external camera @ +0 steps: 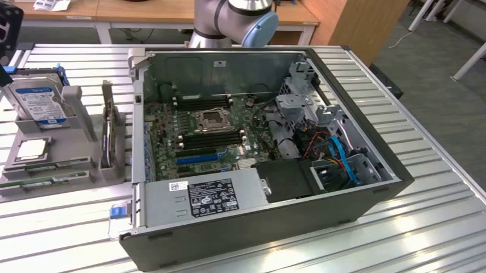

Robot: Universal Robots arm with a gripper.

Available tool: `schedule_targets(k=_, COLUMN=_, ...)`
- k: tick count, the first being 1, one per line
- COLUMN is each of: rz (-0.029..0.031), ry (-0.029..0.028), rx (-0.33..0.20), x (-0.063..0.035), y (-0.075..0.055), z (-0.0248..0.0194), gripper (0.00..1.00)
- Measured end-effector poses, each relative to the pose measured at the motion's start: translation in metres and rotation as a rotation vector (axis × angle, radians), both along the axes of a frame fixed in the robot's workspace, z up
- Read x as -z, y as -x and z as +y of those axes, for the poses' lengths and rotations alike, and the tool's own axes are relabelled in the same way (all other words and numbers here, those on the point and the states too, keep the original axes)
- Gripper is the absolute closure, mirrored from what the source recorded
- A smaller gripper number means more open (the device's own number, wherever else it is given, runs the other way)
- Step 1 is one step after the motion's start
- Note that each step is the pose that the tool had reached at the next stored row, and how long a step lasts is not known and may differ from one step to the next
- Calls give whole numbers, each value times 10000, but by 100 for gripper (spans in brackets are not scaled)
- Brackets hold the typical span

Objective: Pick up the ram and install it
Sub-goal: 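Pick up the ram and move it above insertion slot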

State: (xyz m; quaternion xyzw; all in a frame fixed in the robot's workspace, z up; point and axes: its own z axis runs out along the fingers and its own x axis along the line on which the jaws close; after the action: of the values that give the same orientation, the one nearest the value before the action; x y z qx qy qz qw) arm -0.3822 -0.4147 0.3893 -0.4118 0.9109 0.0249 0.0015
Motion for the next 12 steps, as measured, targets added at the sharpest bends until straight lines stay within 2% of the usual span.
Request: schedule_targets(k=12, rz=0, ry=0, rx=-1987, x=5, y=0, z=0, gripper=90)
